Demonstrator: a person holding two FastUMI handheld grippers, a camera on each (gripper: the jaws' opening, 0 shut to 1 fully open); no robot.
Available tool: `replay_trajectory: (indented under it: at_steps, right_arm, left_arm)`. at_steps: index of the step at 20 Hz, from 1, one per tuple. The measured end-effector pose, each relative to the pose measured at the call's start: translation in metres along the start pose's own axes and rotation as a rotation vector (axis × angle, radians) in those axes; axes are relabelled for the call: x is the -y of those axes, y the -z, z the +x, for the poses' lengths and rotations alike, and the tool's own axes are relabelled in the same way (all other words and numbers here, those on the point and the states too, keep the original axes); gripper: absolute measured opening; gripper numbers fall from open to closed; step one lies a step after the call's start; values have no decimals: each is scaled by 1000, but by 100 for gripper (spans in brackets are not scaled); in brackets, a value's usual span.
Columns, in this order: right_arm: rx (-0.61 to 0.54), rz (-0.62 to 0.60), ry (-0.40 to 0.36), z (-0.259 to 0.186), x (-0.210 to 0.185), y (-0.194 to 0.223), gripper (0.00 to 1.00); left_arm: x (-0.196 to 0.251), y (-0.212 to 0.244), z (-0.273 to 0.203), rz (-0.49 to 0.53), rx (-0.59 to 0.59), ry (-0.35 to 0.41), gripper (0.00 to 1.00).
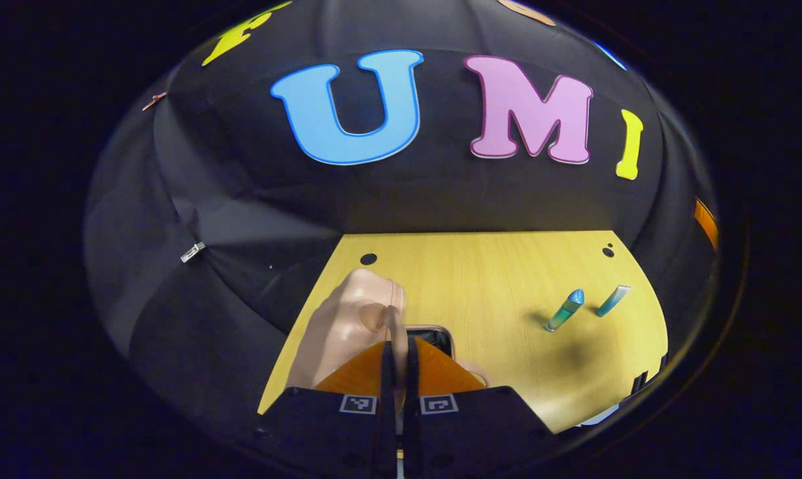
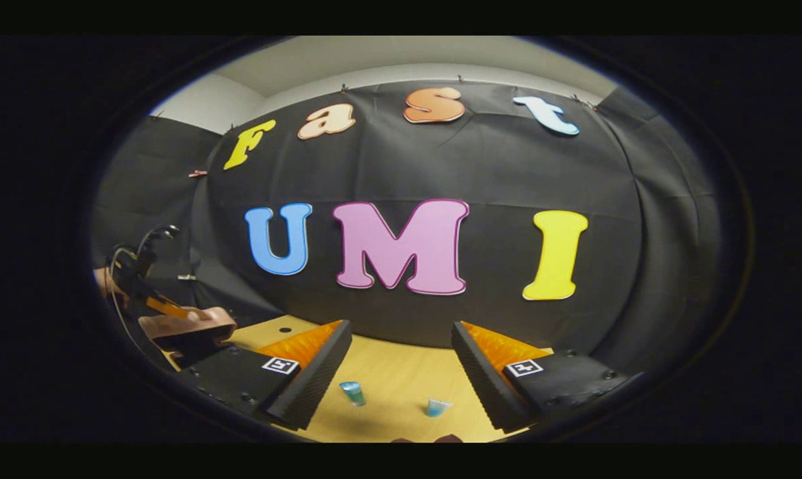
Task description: First open the suitcase, pack the skin care products into it, and then close the suitcase.
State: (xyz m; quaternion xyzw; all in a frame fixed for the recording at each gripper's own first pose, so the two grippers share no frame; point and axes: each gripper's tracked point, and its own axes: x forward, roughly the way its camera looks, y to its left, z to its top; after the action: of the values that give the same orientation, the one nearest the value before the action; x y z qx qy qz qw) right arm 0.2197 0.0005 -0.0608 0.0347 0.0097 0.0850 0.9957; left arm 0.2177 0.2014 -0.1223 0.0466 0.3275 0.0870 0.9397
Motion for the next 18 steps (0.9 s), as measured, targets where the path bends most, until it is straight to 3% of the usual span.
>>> replay_trajectory:
  at_steps: [4,8,11,13,18]
  right_arm:
    - [16,-36,71,-10,-19,-23,96]
    - [18,-36,116,-16,-45,-40,95]
    - [-20,15,126,-20,-70,-37,96]
    - [-53,61,136,-22,-82,-34,96]
    - [-120,119,243,-42,-77,-26,94]
  left_arm:
    - [-94,-12,-13,-6,59,-22,9]
    - [-192,8,3,-58,48,-77,10]
    - [-276,41,43,-39,5,-150,9]
    - [-314,72,76,-79,-57,-173,9]
    - [-359,149,148,-258,-186,-137,9]
